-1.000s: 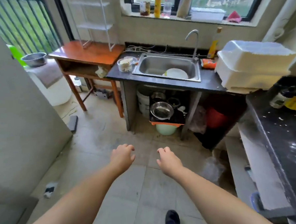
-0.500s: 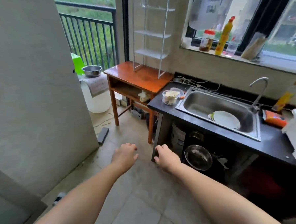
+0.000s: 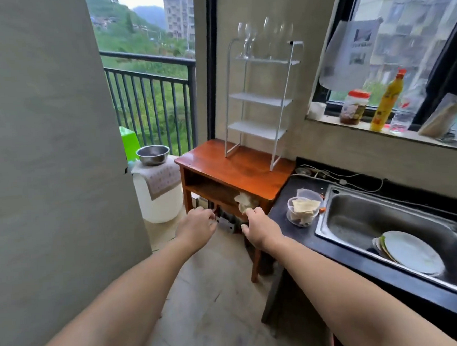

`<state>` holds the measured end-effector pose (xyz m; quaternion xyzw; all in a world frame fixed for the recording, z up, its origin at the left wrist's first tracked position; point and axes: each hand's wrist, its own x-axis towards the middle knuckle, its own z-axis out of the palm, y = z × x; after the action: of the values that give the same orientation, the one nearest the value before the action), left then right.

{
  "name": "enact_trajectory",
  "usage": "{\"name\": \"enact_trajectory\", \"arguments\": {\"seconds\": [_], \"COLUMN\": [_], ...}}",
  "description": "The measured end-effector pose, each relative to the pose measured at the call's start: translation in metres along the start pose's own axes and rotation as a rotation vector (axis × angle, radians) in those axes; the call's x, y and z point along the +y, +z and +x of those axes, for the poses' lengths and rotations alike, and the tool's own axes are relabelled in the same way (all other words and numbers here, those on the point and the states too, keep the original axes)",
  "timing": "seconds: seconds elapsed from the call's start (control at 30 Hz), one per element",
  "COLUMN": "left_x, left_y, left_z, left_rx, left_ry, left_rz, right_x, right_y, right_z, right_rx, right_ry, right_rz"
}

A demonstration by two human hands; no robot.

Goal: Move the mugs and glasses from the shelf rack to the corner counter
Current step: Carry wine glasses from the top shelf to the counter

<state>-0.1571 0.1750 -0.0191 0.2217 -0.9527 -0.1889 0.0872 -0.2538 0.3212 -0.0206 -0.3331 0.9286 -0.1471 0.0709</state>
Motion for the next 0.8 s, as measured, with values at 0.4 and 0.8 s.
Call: {"name": "enact_trajectory", "arguments": {"seconds": [0.4,0.8], "left_x": [-0.045,0.007], "left_y": [-0.098,-0.134], "left_z": [0.23,0.475], "left_rx": [0.08,0.181], "left_ry": [0.221,0.343], "left_rz": [0.032,-0.036], "right_x": [-0.075,-0.031], "right_y": [-0.091,-0.179], "right_z": [0.208,0.427], "right_rx": [0.243,0.427], "right_ry": [0.056,0.096], "right_rz": [0.048,0.01]}}
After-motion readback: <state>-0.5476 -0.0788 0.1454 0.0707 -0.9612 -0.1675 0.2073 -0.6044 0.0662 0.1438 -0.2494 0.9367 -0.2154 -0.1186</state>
